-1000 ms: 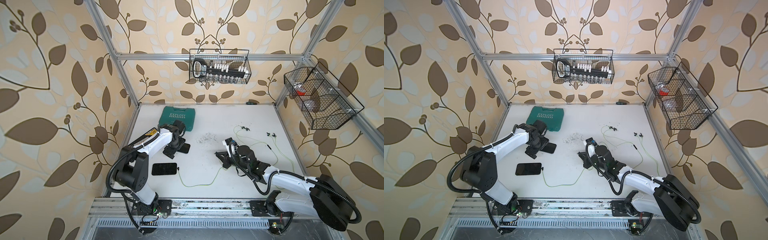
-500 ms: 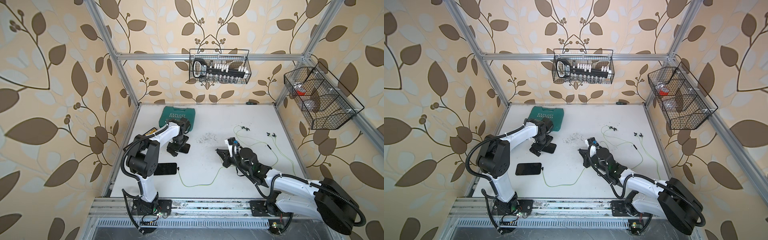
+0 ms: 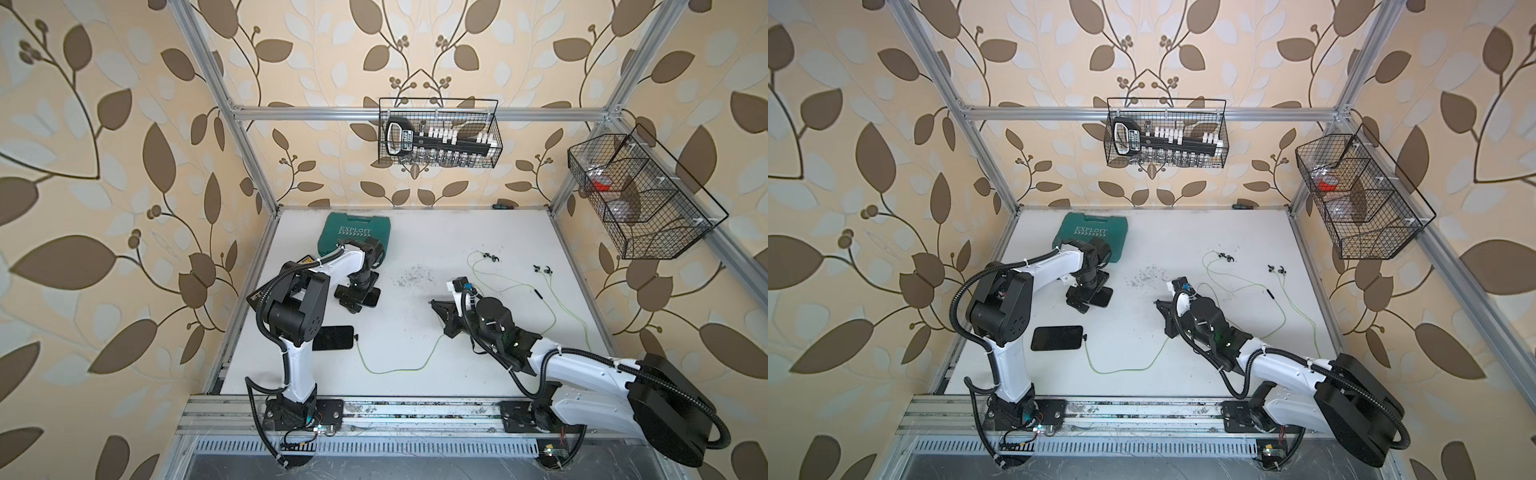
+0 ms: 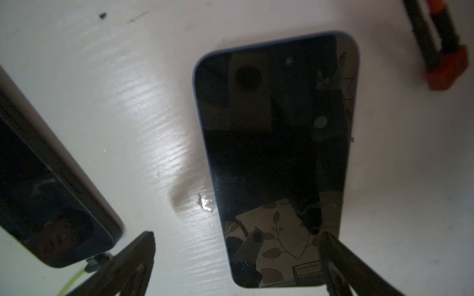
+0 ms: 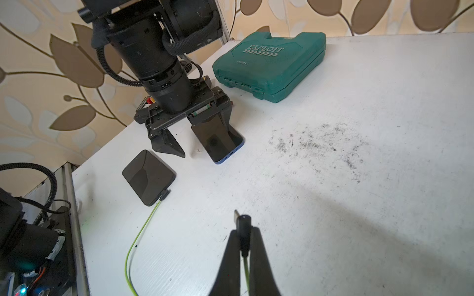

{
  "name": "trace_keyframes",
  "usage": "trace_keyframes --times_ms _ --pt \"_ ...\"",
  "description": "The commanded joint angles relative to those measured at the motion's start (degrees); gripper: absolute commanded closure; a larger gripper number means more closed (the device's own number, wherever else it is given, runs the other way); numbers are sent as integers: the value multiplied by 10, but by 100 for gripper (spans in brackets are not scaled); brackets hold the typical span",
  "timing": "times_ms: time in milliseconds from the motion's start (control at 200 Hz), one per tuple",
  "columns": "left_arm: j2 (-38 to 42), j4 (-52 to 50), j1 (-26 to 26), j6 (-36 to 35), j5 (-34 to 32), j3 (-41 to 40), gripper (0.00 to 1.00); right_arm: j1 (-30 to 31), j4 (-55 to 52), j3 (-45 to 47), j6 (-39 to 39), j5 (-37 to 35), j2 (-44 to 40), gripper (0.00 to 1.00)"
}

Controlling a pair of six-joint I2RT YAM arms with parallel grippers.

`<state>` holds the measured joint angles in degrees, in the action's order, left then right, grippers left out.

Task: Plug wired earphones into phones
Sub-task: Pick up the phone at the center of the board.

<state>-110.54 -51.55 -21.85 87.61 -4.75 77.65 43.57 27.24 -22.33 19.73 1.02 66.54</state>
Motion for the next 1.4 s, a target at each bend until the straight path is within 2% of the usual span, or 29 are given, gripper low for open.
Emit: trace_keyframes --times_ms 0,265,600,955,1270,1395 --pt "-8 4 -7 23 -3 17 1 5 7 -4 -9 -5 7 100" --pt "-40 17 -7 26 17 27 1 8 4 -10 -9 -2 21 100" --pt "-49 42 -6 36 29 1 5 11 2 -14 -13 -3 27 100" --pt "-42 58 0 32 32 -3 14 12 1 -15 -13 -5 32 100" --pt "-56 79 4 21 69 -9 30 12 -2 -20 -12 -9 46 100" --pt "-47 80 5 21 72 -10 32 12 -3 -23 -12 -8 51 100"
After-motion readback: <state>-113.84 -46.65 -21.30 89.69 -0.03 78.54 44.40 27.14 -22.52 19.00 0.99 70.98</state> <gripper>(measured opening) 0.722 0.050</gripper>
